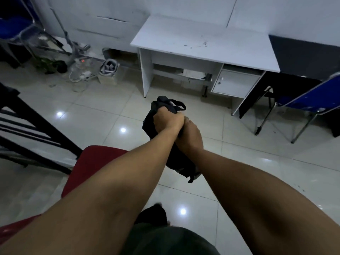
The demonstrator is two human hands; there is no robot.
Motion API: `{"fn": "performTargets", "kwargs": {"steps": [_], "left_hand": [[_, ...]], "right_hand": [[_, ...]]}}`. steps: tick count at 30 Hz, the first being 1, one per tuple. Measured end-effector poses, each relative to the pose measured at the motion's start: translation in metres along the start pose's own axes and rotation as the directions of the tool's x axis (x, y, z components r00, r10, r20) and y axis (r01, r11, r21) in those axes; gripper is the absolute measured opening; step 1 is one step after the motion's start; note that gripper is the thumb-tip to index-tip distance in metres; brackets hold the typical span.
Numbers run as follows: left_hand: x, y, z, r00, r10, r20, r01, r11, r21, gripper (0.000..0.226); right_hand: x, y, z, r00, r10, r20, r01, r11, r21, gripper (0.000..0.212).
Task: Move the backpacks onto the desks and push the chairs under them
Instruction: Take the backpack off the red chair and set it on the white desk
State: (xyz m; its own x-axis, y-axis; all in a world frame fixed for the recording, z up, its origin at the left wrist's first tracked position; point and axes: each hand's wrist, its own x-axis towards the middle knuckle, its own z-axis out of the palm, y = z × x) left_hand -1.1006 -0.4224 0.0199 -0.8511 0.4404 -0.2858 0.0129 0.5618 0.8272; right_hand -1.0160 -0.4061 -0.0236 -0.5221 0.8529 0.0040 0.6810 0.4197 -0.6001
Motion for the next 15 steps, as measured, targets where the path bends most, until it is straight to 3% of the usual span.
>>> {"fn": "performTargets", "kwargs": {"steps": [2,4,6,8,9,10,13,15], "left_hand": [[0.011,0.010,0.012,0.998,0.062,0.005,-0.062,0.998,-0.008,0.020],[0.024,0.015,0.015,0.968,0.247,-0.039,-0.241,0.964,0.114,0.037],[0.046,0.020,0.014,0.864,0.497,-0.079,-0.462,0.845,0.271,0.040],[0.082,0.031,0.013,0.781,0.624,-0.018,-0.584,0.741,0.331,0.024],[0.101,0.035,0.012,0.782,0.621,0.058,-0.602,0.729,0.326,0.010],[0.123,0.044,0.015,0.784,0.599,0.164,-0.615,0.711,0.342,0.013],[0.166,0.059,0.030,0.725,0.470,0.503,-0.681,0.600,0.420,0.058],[0.177,0.066,0.048,0.646,0.424,0.635,-0.746,0.524,0.410,0.066]], "right_hand": [[0.021,0.006,-0.013,0.999,0.039,-0.029,-0.038,0.999,0.012,0.023],[0.041,0.016,-0.024,0.987,0.138,-0.085,-0.133,0.989,0.066,0.020],[0.060,0.029,-0.035,0.971,0.206,-0.119,-0.196,0.977,0.088,0.026],[0.078,0.044,-0.042,0.975,0.197,-0.105,-0.191,0.980,0.061,0.034],[0.084,0.050,-0.046,0.978,0.185,-0.093,-0.181,0.982,0.048,0.037],[0.096,0.055,-0.051,0.981,0.172,-0.090,-0.168,0.985,0.041,0.040],[0.124,0.065,-0.063,0.984,0.158,-0.084,-0.155,0.987,0.040,0.046],[0.141,0.072,-0.075,0.986,0.145,-0.079,-0.143,0.989,0.023,0.046]]}}
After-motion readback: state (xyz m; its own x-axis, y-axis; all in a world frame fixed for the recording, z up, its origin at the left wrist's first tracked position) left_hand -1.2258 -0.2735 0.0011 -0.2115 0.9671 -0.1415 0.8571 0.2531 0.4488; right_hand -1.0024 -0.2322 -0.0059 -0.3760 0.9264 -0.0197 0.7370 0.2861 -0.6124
